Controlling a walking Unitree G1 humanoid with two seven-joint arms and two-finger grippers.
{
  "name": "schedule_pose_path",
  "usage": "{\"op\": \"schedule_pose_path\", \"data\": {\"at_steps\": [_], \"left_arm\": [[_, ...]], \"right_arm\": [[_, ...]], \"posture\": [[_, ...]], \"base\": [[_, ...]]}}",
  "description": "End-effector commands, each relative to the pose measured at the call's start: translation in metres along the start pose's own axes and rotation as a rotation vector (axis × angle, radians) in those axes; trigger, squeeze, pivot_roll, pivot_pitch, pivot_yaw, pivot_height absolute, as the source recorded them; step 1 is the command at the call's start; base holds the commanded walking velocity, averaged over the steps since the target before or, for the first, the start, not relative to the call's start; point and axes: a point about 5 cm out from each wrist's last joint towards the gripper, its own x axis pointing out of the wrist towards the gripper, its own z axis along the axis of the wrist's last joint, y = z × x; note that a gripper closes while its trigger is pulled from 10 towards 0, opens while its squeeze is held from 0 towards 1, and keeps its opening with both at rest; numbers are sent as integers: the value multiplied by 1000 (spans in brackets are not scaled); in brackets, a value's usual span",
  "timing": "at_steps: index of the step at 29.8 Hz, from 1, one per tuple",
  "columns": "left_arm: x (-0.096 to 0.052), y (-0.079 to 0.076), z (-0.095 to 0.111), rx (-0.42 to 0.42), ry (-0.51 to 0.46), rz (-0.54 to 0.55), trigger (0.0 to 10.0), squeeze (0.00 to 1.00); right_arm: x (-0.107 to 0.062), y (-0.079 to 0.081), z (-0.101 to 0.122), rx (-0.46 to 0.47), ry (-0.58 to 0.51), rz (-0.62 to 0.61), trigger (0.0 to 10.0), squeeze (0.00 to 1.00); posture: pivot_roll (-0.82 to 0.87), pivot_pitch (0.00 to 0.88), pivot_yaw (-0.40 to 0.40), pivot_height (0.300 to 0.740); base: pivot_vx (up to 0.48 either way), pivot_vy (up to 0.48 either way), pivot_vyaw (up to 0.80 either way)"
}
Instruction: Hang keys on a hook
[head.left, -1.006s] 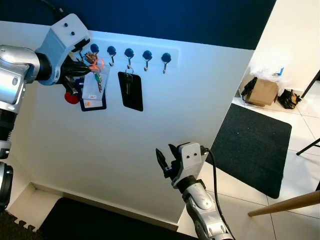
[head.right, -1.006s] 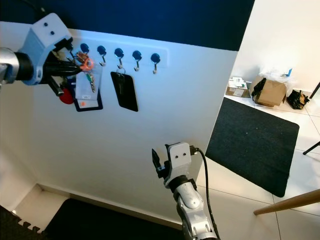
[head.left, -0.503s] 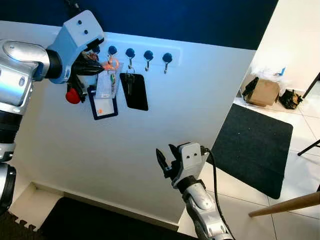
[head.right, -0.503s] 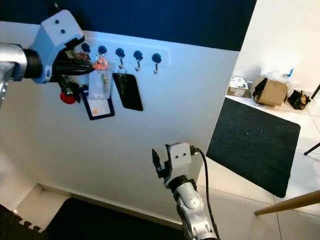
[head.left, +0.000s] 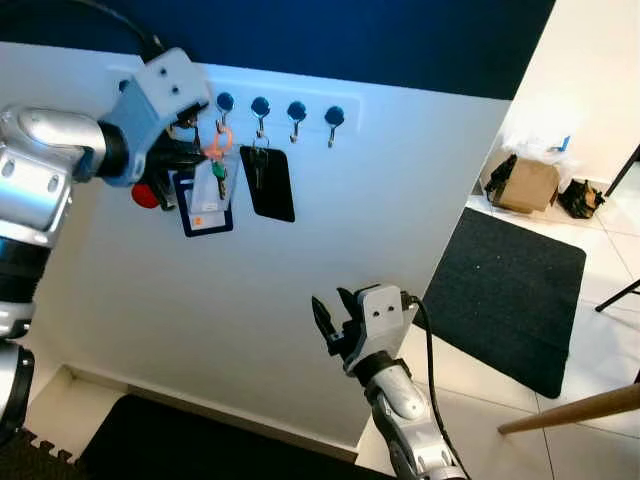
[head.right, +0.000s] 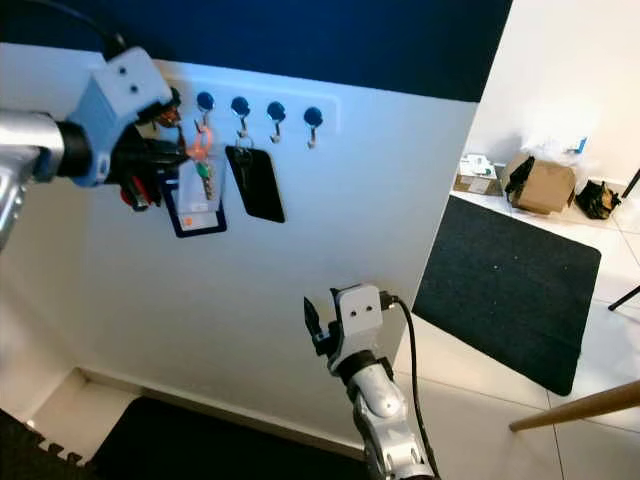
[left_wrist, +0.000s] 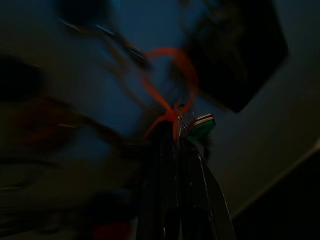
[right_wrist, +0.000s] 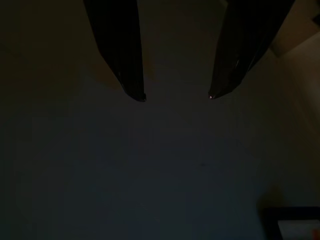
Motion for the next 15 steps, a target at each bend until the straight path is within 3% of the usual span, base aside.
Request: {"op": "schedule_pose_path", "data": {"at_steps": [1,6,11,14,15], "left_arm": [[7,-10,0,1,-6,-37,10000,0],[9,-14,-5,-15,-8,-31,10000,0],[8,-9,-10,-79,-51,98,10000,0],[8,-8,-9,-99,-64,121,10000,0],[5,-6,-8,-150,-92,153,10000,1000]], "right_arm": [[-3,-1,-4,7,13,-7,10000,0],[-3,0,-4,6,10,-3,10000,0],[-4,0,-4,5,12,-6,10000,0],[-4,-1,-5,5,12,-6,10000,0],[-4,0,-5,4,14,-4,10000,0]], "posture": [[261,174,8,740],[258,172,10,740],[256,172,7,740],[256,172,7,740],[257,174,2,740]], "base": [[0,0,0],[0,0,0],[0,0,0],[0,0,0],[0,0,0]]}}
